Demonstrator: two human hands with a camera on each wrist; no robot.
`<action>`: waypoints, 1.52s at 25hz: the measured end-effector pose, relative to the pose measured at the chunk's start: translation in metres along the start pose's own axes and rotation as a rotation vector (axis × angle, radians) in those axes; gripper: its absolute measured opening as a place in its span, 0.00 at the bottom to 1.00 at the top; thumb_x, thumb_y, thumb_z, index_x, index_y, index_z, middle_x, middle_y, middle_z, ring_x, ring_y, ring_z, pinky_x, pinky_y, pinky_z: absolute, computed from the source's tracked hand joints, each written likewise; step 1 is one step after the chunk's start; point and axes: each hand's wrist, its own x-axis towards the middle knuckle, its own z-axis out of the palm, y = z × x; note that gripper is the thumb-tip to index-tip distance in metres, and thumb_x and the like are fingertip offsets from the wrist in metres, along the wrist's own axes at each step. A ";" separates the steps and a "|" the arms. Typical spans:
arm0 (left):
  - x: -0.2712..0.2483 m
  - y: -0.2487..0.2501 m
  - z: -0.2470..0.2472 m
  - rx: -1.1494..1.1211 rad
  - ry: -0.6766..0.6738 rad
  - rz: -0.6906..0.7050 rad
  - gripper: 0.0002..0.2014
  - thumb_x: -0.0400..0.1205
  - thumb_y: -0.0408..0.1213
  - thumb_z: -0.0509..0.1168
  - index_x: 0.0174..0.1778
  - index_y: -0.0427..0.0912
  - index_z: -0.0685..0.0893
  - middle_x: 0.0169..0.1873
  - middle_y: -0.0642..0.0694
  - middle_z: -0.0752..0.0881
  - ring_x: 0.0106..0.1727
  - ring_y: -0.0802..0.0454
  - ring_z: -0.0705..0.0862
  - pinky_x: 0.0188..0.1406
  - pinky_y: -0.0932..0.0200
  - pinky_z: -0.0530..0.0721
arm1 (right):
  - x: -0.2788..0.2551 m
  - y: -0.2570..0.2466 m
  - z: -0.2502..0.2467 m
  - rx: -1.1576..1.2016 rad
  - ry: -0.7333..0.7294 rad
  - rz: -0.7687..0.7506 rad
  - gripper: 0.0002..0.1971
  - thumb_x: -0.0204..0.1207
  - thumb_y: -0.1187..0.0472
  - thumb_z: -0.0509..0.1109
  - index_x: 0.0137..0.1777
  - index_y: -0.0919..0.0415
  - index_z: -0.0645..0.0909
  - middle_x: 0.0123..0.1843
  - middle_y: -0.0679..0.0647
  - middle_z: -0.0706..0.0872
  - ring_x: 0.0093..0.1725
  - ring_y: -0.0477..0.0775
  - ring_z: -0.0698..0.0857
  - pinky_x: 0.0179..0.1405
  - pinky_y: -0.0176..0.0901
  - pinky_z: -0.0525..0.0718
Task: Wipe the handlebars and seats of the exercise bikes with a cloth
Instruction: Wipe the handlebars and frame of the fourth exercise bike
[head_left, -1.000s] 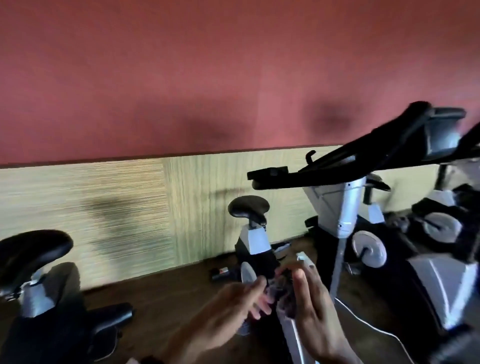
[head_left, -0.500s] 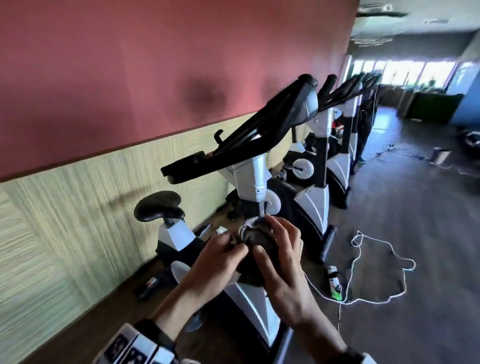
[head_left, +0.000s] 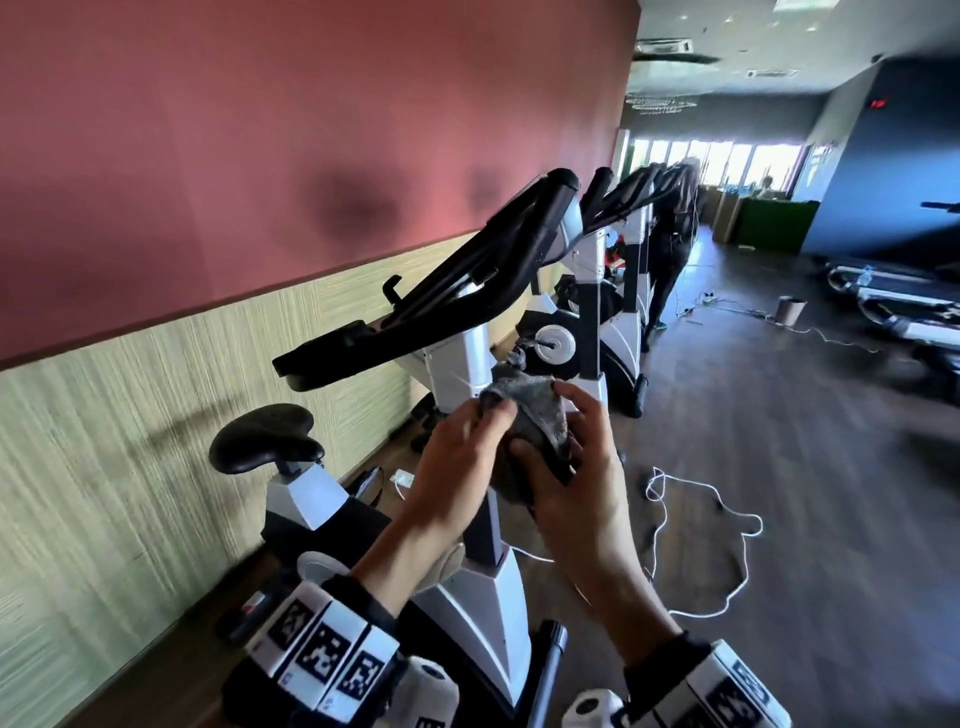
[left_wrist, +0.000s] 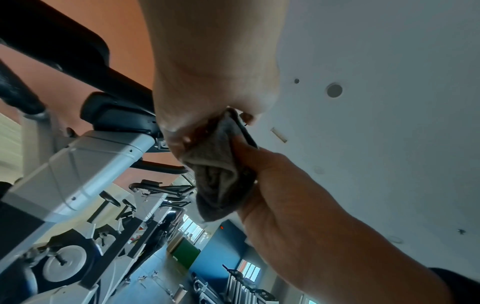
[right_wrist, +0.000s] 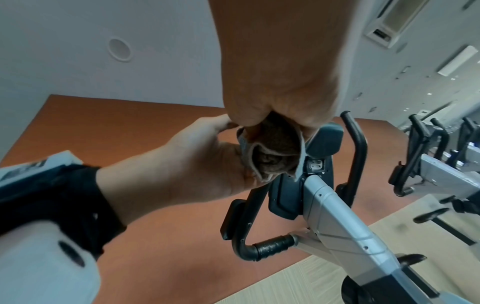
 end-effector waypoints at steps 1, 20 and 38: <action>0.005 0.005 0.003 0.015 0.013 0.023 0.12 0.91 0.43 0.62 0.48 0.46 0.89 0.40 0.53 0.93 0.44 0.62 0.90 0.45 0.65 0.85 | 0.006 0.000 0.001 -0.022 -0.037 -0.009 0.29 0.76 0.65 0.76 0.73 0.41 0.74 0.56 0.46 0.91 0.51 0.53 0.92 0.47 0.60 0.91; 0.233 0.061 0.034 0.111 0.568 0.692 0.13 0.91 0.48 0.56 0.48 0.43 0.75 0.41 0.48 0.82 0.41 0.49 0.80 0.43 0.50 0.77 | 0.251 -0.066 -0.014 -0.503 -0.195 -0.405 0.23 0.92 0.52 0.55 0.80 0.62 0.76 0.76 0.57 0.82 0.74 0.51 0.79 0.69 0.24 0.67; 0.188 0.032 0.026 0.596 0.344 0.592 0.18 0.93 0.49 0.45 0.60 0.45 0.78 0.32 0.55 0.80 0.34 0.47 0.83 0.36 0.51 0.76 | 0.256 -0.060 -0.033 -0.193 -0.322 -0.244 0.31 0.86 0.37 0.50 0.82 0.50 0.76 0.82 0.50 0.78 0.87 0.41 0.63 0.89 0.50 0.57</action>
